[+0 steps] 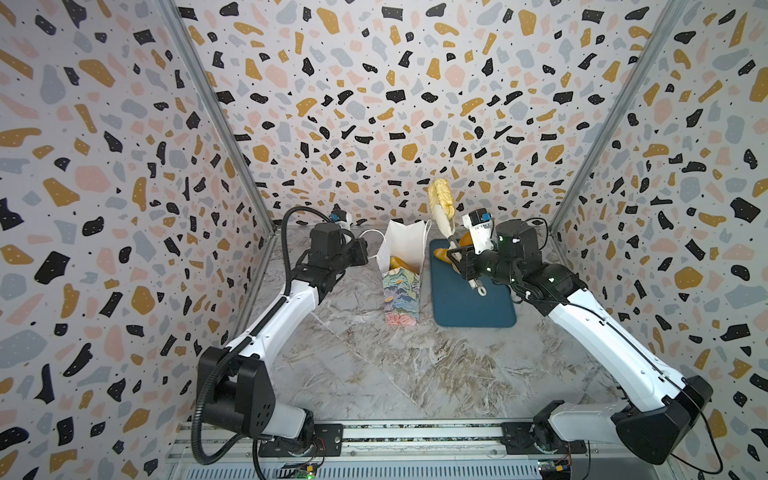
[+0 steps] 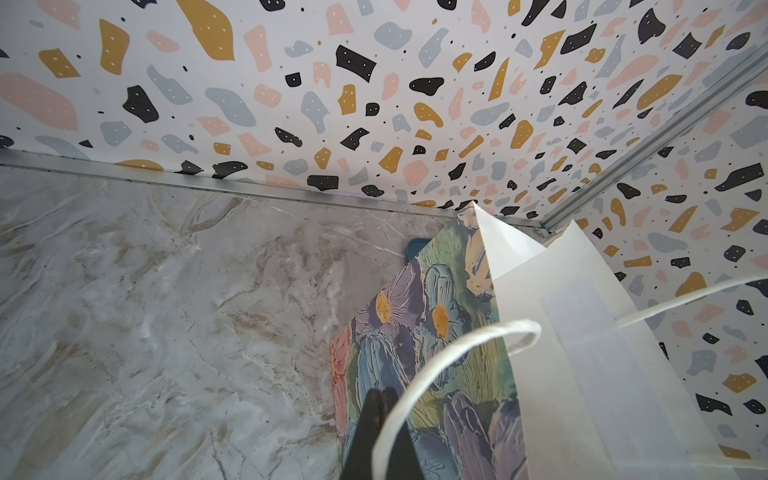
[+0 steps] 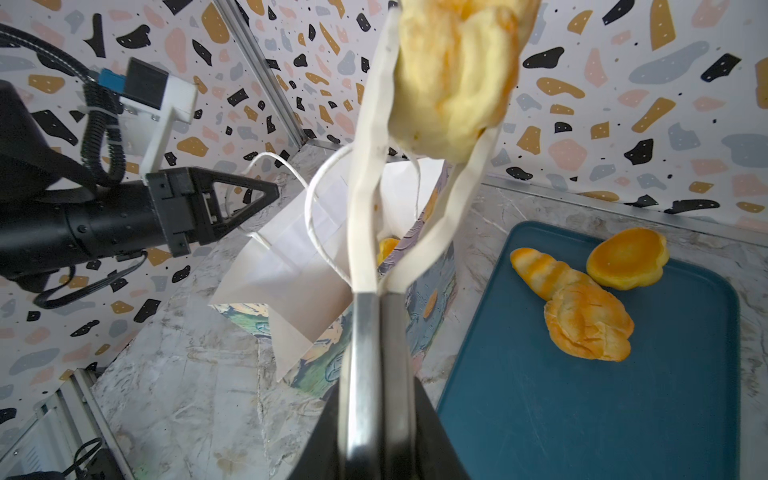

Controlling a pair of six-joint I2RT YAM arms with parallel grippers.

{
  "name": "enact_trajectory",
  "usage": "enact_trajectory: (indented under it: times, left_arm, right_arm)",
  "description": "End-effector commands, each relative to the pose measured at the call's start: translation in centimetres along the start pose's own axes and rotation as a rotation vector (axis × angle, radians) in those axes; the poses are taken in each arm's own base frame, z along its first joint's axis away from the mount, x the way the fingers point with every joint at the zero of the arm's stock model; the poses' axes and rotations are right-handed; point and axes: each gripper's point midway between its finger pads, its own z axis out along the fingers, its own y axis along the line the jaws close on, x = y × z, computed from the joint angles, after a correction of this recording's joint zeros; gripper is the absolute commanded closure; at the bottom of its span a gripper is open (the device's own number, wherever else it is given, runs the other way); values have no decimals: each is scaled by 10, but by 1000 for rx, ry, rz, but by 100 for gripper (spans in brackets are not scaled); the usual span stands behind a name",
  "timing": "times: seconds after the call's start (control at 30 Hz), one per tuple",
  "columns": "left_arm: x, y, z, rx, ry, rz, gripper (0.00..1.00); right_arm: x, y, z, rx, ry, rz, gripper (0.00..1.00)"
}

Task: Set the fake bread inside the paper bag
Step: 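Lift the bread stick with the tongs and carry it toward the bag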

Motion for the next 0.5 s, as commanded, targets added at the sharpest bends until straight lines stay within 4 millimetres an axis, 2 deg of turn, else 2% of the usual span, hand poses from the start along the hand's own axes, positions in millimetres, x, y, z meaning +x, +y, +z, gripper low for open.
enact_trajectory:
  times: [0.0, 0.3, 0.47]
  left_arm:
    - [-19, -8, -9, 23, -48, 12, 100]
    - [-19, -8, -10, 23, -50, 13, 100]
    - [-20, -9, -10, 29, -53, 11, 100]
  right_arm:
    - [-35, 17, -24, -25, -106, -14, 100]
    - [-43, 35, -29, -43, -121, -32, 100]
    - [-43, 38, -29, -32, -110, -49, 100]
